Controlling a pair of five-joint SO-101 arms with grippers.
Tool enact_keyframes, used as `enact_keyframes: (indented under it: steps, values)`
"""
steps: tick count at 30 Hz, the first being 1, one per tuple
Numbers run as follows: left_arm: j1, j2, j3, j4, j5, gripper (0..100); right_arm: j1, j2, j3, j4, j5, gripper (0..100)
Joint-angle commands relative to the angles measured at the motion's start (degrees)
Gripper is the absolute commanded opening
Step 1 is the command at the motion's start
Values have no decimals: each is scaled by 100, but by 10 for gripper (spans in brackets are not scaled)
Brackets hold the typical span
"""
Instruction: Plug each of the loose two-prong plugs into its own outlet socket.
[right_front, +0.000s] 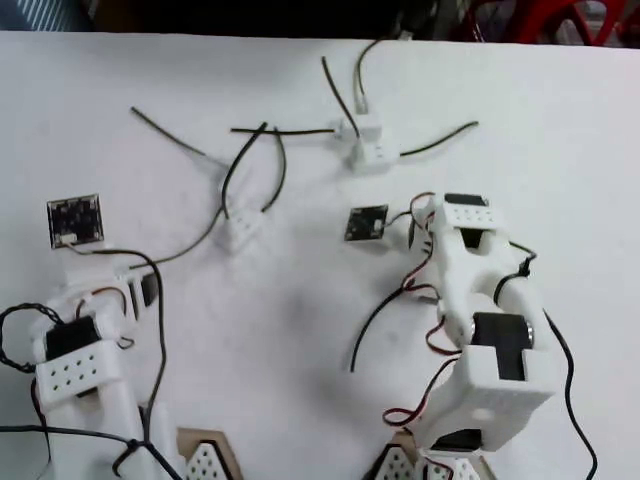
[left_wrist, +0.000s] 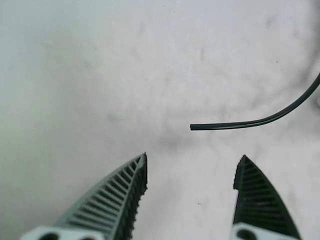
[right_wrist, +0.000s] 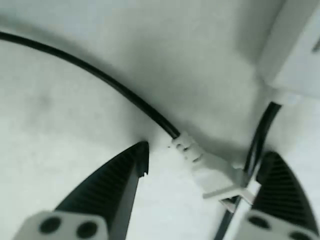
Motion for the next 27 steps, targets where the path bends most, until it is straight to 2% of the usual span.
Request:
enact_keyframes:
  steps: [1, 3, 4, 9, 15, 27]
  values:
    - [-22, -136, -26, -123, 26, 278, -207, 22, -88, 198, 44, 113]
    - [-22, -136, -26, -123, 26, 278, -207, -40, -88, 488, 44, 25]
    - [-22, -136, -26, -123, 26, 278, -207, -84, -88, 690, 44, 13]
    - [-22, -136, -26, -123, 26, 278, -215, -567, -88, 1719, 35, 18]
    - [-22, -136, -26, -123, 26, 278, -286, -1323, -62, 2369, -35, 18]
    - [-22, -136, -26, -123, 26, 278, -259, -2097, -88, 1560, -2303, 18]
